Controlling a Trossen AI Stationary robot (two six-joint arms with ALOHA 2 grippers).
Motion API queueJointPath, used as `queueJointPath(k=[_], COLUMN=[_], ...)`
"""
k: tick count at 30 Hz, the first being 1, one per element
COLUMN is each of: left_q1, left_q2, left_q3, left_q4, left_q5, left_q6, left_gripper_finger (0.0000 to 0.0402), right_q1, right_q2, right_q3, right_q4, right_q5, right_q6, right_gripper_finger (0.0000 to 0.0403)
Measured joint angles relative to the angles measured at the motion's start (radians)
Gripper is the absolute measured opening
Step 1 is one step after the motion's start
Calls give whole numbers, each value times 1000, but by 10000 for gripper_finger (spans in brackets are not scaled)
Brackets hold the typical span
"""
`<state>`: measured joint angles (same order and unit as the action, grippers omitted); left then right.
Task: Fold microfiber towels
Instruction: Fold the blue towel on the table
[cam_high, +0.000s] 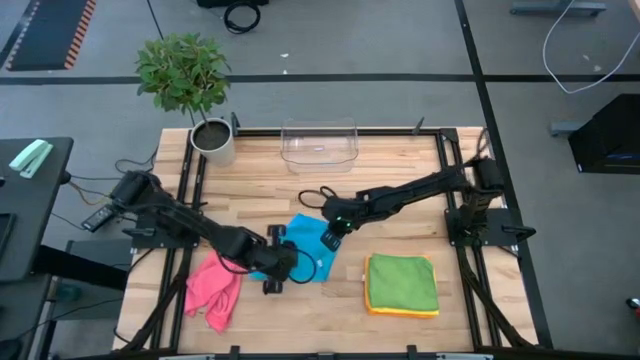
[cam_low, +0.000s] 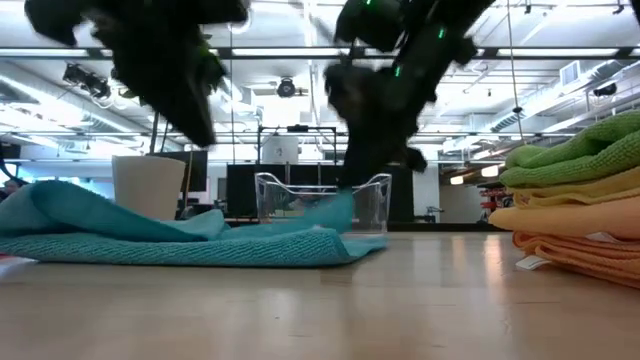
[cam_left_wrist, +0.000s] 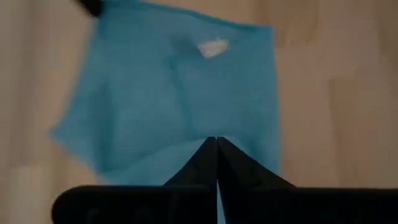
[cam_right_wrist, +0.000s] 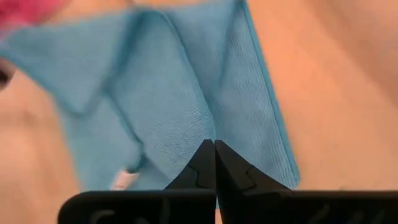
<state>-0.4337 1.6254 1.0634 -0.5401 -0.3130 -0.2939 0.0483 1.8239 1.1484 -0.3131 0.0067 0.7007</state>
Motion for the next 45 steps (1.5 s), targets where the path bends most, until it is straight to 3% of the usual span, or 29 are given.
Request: queueJointPath(k=[6, 10, 15, 19, 23, 29, 31, 36, 45], left_q1=[-14, -14, -1, 21, 43, 95, 123, 194, 337], left_q2=[-254, -466, -642, -671, -570, -320, -218, 17, 263], left_q3=[80, 21, -141, -315, -470, -520, -486, -332, -106], left_q4=[-345, -348, -105, 277, 597, 728, 778, 789, 756], left_q5=[-180, -192, -193, -192, -190, -189, -190, -190, -165], left_q6=[-145, -275, -279, -244, -194, -181, -113, 240, 609], left_gripper_finger=[5, 6, 6, 10, 49, 144, 175, 224, 221], right_q1=[-14, -30, -13, -5, -61, -130, -146, -182, -225], right_q2=[-255, -444, -571, -568, -503, -392, -371, -361, -420], right_q3=[0, 1, 2, 29, 37, 37, 37, 37, 37], right_q4=[-98, -105, 7, -16, -136, -192, -199, -207, -293], right_q5=[65, 78, 54, 129, 147, 61, 43, 20, 18], right_q6=[-37, -43, -43, -41, 6, 15, 9, -4, -47], right_gripper_finger=[0, 0, 0, 0, 0, 0, 0, 0, 0])
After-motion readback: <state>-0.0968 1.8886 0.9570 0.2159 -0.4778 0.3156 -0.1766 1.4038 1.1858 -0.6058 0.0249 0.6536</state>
